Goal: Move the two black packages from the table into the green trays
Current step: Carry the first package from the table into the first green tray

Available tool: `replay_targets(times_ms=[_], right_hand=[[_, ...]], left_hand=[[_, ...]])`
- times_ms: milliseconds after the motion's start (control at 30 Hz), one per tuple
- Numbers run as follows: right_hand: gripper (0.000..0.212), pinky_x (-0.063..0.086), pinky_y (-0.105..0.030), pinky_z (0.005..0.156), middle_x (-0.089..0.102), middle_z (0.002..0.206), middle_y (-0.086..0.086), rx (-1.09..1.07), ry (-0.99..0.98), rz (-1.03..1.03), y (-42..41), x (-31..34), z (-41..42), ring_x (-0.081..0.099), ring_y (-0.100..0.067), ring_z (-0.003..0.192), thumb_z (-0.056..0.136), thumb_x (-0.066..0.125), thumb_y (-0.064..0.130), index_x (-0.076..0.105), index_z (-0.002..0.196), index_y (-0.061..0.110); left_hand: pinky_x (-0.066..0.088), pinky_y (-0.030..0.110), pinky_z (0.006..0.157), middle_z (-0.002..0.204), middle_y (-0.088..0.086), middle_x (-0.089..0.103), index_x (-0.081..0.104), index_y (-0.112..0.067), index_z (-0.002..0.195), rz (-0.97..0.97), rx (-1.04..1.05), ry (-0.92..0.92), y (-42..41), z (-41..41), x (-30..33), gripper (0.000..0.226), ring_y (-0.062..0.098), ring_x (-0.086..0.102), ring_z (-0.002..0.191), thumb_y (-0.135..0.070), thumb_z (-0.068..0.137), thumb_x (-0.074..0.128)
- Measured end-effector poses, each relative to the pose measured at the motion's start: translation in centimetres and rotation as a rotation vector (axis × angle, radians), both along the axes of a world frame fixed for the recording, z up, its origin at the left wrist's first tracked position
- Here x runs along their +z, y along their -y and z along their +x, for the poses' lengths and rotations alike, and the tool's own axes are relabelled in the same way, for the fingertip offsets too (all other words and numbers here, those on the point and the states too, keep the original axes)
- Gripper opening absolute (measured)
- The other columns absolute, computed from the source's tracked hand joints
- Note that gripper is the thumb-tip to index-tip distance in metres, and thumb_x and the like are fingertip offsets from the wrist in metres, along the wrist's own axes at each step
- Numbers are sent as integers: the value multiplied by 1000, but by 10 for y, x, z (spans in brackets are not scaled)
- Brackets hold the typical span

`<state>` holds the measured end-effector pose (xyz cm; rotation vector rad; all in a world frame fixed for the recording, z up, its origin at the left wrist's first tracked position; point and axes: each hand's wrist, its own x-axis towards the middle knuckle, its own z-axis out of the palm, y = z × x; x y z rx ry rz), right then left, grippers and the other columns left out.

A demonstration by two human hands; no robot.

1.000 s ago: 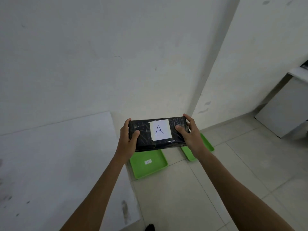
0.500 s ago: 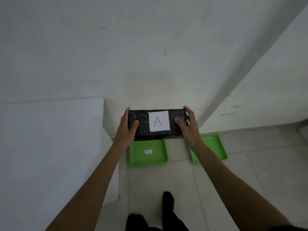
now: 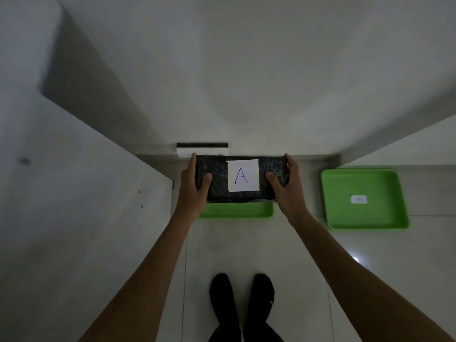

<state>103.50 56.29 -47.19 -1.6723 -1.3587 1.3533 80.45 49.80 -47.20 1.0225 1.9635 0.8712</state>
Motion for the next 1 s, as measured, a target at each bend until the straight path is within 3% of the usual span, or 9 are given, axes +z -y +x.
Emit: replay_targets(times_ms=[133, 233, 300, 400, 467, 533, 767, 867, 1000], right_hand=[[72, 52, -51, 107, 49, 152, -10, 27, 46, -28, -4, -148, -9, 54, -27, 134, 100, 64, 22, 25, 160, 16], [75, 50, -40, 108, 47, 156, -12, 27, 101, -54, -3, -243, -15, 51, -29, 138, 101, 63, 26, 22, 162, 15], [76, 47, -30, 103, 47, 156, -12, 28, 114, -68, -5, -293, -17, 51, -28, 137, 101, 62, 28, 20, 163, 16], [77, 49, -31, 103, 50, 154, -12, 30, 130, -80, -10, -347, -15, 53, -28, 136, 101, 62, 28, 19, 163, 16], [77, 47, -23, 101, 50, 155, -13, 35, 151, -73, -13, -370, -14, 54, -28, 135, 101, 61, 27, 17, 163, 16], [78, 45, -20, 96, 50, 155, -14, 52, 179, -69, -13, -384, -14, 56, -30, 134, 102, 60, 29, 15, 164, 15], [80, 46, -31, 103, 46, 159, -16, 106, 219, -135, -23, -373, -11, 51, -32, 140, 101, 62, 26, 15, 164, 12], [78, 42, -44, 117, 40, 163, -15, 117, 241, -166, -26, -332, 2, 41, -32, 148, 101, 62, 30, 19, 163, 11], [68, 50, -50, 108, 55, 151, -16, 197, 288, -169, -14, -238, 19, 55, -34, 135, 101, 64, 27, 32, 159, 13]], left_hand=[[29, 23, 103, 155, 10, 29, 12, -26, 156, -48, -8, -9, -9, -7, -144, 66, 23, 33, 140, -34, 100, 45], [26, 22, 102, 158, 8, 27, 11, -25, 156, -81, 1, -15, -11, -8, -239, 65, 23, 32, 142, -34, 100, 44], [26, 23, 102, 159, 7, 25, 10, -27, 156, -93, -9, -5, -13, -8, -288, 65, 22, 31, 142, -36, 100, 43], [21, 22, 104, 162, 3, 19, 7, -28, 157, -98, -27, 17, -19, -4, -342, 66, 17, 25, 144, -37, 101, 41], [19, 23, 105, 163, 4, 17, 6, -27, 157, -99, -36, 0, -22, 0, -364, 66, 10, 23, 141, -38, 101, 40], [21, 25, 105, 163, 6, 18, 5, -26, 157, -97, -32, -28, -23, 3, -376, 66, 5, 23, 134, -38, 101, 39], [26, 37, 111, 162, 8, 20, 10, -25, 156, -154, 3, -21, -16, 1, -371, 73, 27, 26, 146, -42, 97, 49], [39, 50, 110, 158, 10, 31, 17, -25, 155, -204, 23, 26, -9, -5, -329, 74, 27, 39, 139, -40, 94, 56], [43, 41, 106, 145, 10, 49, 44, -15, 144, -164, -17, -23, 3, -8, -234, 50, 24, 50, 129, -21, 96, 57]])
